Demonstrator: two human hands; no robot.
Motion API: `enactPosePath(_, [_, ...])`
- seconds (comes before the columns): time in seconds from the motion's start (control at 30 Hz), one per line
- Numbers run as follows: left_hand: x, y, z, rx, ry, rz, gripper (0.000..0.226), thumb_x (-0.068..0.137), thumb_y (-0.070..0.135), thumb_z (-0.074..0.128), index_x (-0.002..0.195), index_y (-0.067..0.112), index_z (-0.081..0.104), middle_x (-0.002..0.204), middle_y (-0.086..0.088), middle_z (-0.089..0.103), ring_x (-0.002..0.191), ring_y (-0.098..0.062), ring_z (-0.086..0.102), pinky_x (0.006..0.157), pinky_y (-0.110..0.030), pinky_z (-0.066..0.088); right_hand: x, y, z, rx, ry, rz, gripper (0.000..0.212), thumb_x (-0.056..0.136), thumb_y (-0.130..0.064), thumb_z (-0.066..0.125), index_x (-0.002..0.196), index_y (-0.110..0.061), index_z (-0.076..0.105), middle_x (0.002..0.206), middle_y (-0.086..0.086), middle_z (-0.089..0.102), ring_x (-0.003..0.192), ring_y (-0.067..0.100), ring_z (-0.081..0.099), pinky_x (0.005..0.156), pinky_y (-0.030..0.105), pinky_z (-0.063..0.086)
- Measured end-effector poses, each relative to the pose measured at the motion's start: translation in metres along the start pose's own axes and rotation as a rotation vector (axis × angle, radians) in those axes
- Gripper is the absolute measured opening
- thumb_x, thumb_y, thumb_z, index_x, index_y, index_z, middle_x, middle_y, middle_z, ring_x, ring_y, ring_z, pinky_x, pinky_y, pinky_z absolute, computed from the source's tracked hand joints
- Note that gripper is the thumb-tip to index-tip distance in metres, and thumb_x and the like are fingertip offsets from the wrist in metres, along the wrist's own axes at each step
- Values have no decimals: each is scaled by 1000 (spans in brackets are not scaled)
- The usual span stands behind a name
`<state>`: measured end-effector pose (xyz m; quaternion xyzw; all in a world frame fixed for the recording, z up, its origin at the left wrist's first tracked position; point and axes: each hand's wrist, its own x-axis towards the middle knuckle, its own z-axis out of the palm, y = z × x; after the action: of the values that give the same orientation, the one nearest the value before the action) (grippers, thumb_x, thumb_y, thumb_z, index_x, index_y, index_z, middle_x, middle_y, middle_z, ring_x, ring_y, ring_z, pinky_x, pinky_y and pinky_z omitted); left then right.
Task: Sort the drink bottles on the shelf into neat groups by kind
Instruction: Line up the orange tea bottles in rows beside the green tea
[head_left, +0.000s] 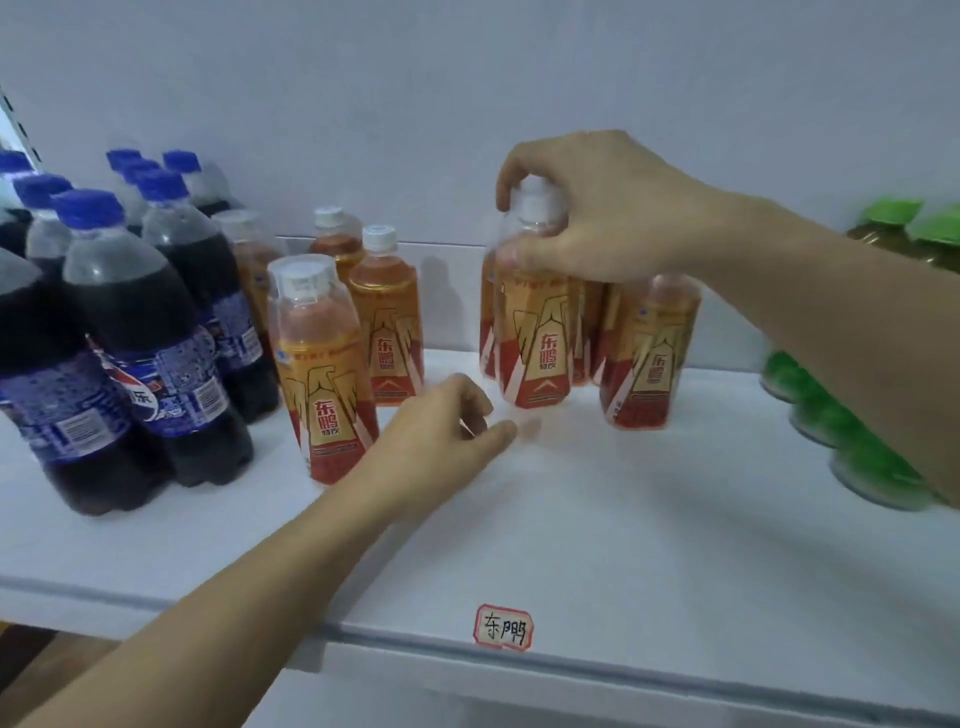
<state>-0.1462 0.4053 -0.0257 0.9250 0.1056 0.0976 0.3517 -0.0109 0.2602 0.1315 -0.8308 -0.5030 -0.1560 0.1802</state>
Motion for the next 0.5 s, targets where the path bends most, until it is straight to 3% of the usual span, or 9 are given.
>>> enactPosePath(0.07, [16, 6, 15, -182, 41, -62, 81, 65, 77, 73, 127, 35, 41, 112, 19, 58, 96, -1, 63, 75, -31, 59, 3, 9, 0, -78, -36, 24, 45, 82, -58, 72, 117, -31, 61, 98, -14, 55, 95, 15, 50, 68, 29, 37])
enactPosePath(0.1, [24, 10, 23, -222, 62, -23, 88, 60, 79, 75, 129, 39, 38, 114, 23, 56, 99, 2, 61, 75, -24, 55, 4, 13, 1, -86, -49, 50, 48, 81, -58, 72, 118, -31, 60, 101, -12, 55, 96, 16, 51, 70, 31, 38])
enactPosePath(0.17, [41, 15, 35, -228, 123, 52, 73, 69, 62, 84, 125, 40, 41, 112, 27, 58, 99, 7, 59, 74, -16, 49, 3, 23, 6, -85, -51, 108, 50, 79, -60, 71, 119, -31, 59, 96, -13, 52, 95, 17, 51, 68, 31, 37])
enactPosePath(0.27, [63, 14, 48, -225, 189, 36, 54, 81, 36, 84, 122, 27, 49, 112, 14, 66, 89, 1, 66, 75, -24, 54, 3, 34, 15, -138, -37, 146, 53, 79, -61, 72, 121, -31, 58, 95, -12, 46, 94, 17, 48, 72, 33, 36])
enactPosePath(0.33, [70, 11, 53, -207, 179, 20, 49, 84, 34, 82, 121, 24, 50, 112, 10, 66, 83, 0, 68, 72, -21, 52, 3, 39, 22, -174, -48, 162, 56, 79, -62, 72, 124, -30, 58, 97, -12, 46, 94, 16, 46, 73, 33, 34])
enactPosePath(0.5, [73, 6, 63, -124, 169, 40, 54, 84, 40, 80, 127, 22, 52, 118, 9, 64, 102, -10, 61, 88, -30, 55, 1, 47, 30, -187, -85, 189, 61, 78, -64, 71, 126, -29, 57, 102, -11, 48, 95, 17, 47, 74, 34, 35])
